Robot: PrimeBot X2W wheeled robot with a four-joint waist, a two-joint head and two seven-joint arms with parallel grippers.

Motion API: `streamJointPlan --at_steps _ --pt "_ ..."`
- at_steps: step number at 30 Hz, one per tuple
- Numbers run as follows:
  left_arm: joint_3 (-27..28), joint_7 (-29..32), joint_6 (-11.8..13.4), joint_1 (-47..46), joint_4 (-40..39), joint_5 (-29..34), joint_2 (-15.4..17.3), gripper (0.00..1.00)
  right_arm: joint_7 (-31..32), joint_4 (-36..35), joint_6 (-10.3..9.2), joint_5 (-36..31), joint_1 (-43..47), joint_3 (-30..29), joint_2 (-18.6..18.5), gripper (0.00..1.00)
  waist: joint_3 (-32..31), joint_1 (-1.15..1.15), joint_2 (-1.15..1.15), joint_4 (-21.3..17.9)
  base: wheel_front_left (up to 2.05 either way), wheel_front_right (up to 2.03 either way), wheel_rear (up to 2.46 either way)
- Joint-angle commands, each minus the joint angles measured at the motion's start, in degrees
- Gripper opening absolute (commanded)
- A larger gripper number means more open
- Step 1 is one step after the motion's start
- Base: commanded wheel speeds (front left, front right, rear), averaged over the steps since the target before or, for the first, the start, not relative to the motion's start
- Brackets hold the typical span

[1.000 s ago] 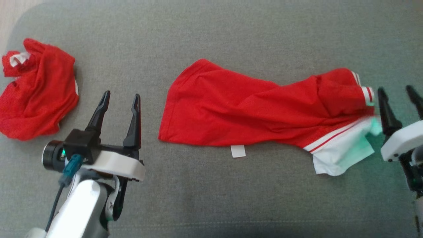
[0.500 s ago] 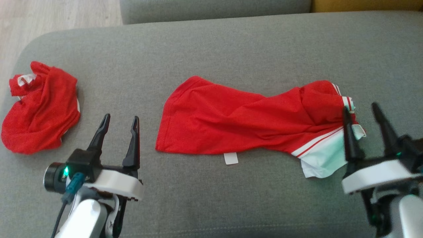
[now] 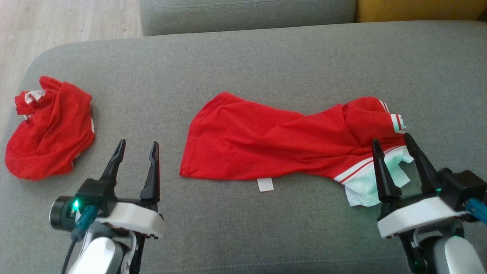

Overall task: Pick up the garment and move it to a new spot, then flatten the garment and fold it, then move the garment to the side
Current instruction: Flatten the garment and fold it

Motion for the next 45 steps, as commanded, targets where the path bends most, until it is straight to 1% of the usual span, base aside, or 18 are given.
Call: streamJointPlan --at_steps 1,6,9,13,18,22,26,29,30,31,32,33,40,45 --pt "2.3 0.1 0.5 -1.8 -2.0 -0.4 1.7 1.00 0.1 -2.5 -0.05 0.2 -1.1 1.4 0.1 1.00 0.1 0.00 0.00 0.1 0.00 0.00 0.00" --pt "1.6 0.7 0.2 -2.2 -2.0 -0.3 1.9 1.00 0.3 -2.7 -0.05 0.4 -1.4 1.3 0.2 1.00 0.6 0.00 0.00 0.1 0.00 0.00 0.00" --pt "-0.1 2.7 -1.6 -3.8 -1.0 -0.7 1.4 1.00 0.5 -2.7 -0.05 0.5 -1.7 1.5 0.3 1.00 1.7 0.00 0.00 0.1 0.00 0.00 0.00" --pt "-2.6 8.4 -4.7 -6.9 4.0 -2.7 0.1 1.00 0.6 -2.6 -0.05 0.8 -2.3 2.1 0.5 1.00 3.5 0.00 0.00 -0.5 0.00 0.00 0.00" --pt "-3.8 14.1 -7.8 -10.4 12.3 -6.2 -1.8 1.00 0.7 -1.8 -0.05 1.3 -3.0 3.0 0.6 1.00 5.2 0.00 0.00 -2.0 0.00 0.00 0.00" --pt "-4.3 16.9 -9.2 -12.3 17.3 -7.9 -2.8 1.00 0.8 -1.2 -0.05 1.5 -3.1 3.0 0.7 1.00 6.3 0.00 0.00 -2.9 0.00 0.00 0.00" --pt "-4.3 18.7 -9.8 -13.6 20.6 -9.0 -3.3 1.00 1.1 -0.7 -0.05 1.6 -3.1 2.4 0.7 1.00 7.1 0.00 0.00 -3.6 0.00 0.00 0.00" --pt "-4.4 18.7 -10.1 -14.4 22.0 -9.3 -3.5 1.00 1.6 -0.5 -0.05 1.7 -3.2 1.9 0.3 1.00 7.5 0.00 0.00 -3.9 0.00 0.00 0.00" --pt "-4.4 18.5 -10.1 -14.5 22.4 -9.3 -3.6 0.94 1.9 -0.3 -0.05 1.8 -3.1 1.7 0.2 1.00 7.6 0.00 0.00 -4.0 0.00 0.00 0.00" --pt "-4.4 18.4 -10.2 -14.7 22.7 -9.4 -3.6 0.83 2.2 -0.2 -0.05 1.8 -3.1 1.5 0.0 1.00 7.7 0.00 0.00 -4.1 0.00 0.00 0.00" --pt "-4.4 18.4 -10.3 -14.8 23.0 -9.5 -3.6 0.45 2.7 0.0 -0.05 1.8 -2.9 1.0 -0.2 1.00 7.7 0.00 0.00 -4.1 0.00 0.00 0.00" --pt "-4.4 18.4 -10.4 -14.9 23.3 -9.5 -3.6 0.00 3.5 0.4 -0.05 1.8 -2.7 0.2 -0.6 1.00 7.8 0.00 0.00 -4.2 0.00 0.00 0.00" --pt "-4.9 17.2 -10.6 -16.2 23.8 -9.1 -3.7 0.00 10.4 4.3 -0.05 3.0 -2.1 -4.6 -3.8 1.00 9.0 0.00 0.00 -3.9 0.00 0.00 0.00" --pt "-5.3 15.7 -10.3 -17.3 22.7 -8.5 -4.0 0.00 15.6 6.4 -0.05 4.1 -3.8 -6.4 -5.0 1.00 10.8 0.00 0.00 -3.0 0.00 0.00 0.00"
